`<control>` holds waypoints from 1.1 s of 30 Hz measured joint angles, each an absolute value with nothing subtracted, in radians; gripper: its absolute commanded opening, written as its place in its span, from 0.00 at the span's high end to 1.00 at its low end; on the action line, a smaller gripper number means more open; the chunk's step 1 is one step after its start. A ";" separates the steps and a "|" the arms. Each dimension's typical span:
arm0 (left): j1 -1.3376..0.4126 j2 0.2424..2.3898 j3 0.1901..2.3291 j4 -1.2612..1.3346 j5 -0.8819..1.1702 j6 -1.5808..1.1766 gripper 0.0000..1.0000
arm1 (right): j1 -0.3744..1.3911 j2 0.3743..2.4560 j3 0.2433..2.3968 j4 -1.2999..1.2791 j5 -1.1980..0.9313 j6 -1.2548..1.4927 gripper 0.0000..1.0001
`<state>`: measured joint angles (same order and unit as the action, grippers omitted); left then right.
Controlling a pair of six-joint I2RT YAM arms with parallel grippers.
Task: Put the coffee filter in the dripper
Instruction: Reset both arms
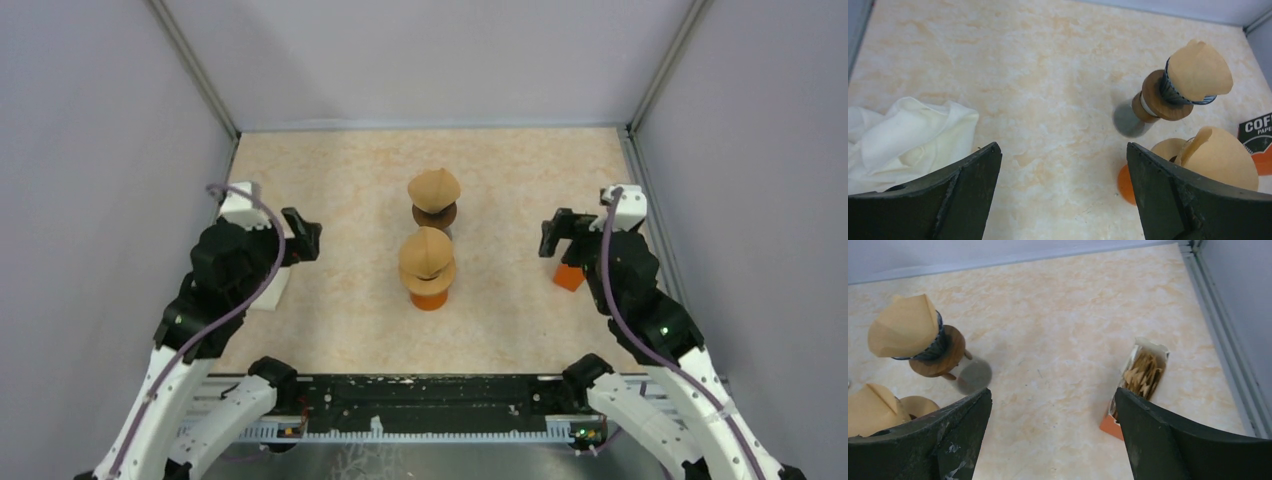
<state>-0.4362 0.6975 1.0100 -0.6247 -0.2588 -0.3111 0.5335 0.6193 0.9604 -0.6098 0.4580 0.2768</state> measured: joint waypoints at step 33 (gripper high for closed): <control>-0.435 0.245 0.622 -0.329 -0.361 -0.167 0.00 | 0.533 0.189 0.672 -0.484 0.628 0.201 0.05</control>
<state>-0.4355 0.2455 0.6220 -0.3290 -0.3607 -0.1669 0.5335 0.1894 0.6716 -0.4843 0.6281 0.2012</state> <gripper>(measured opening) 0.997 0.953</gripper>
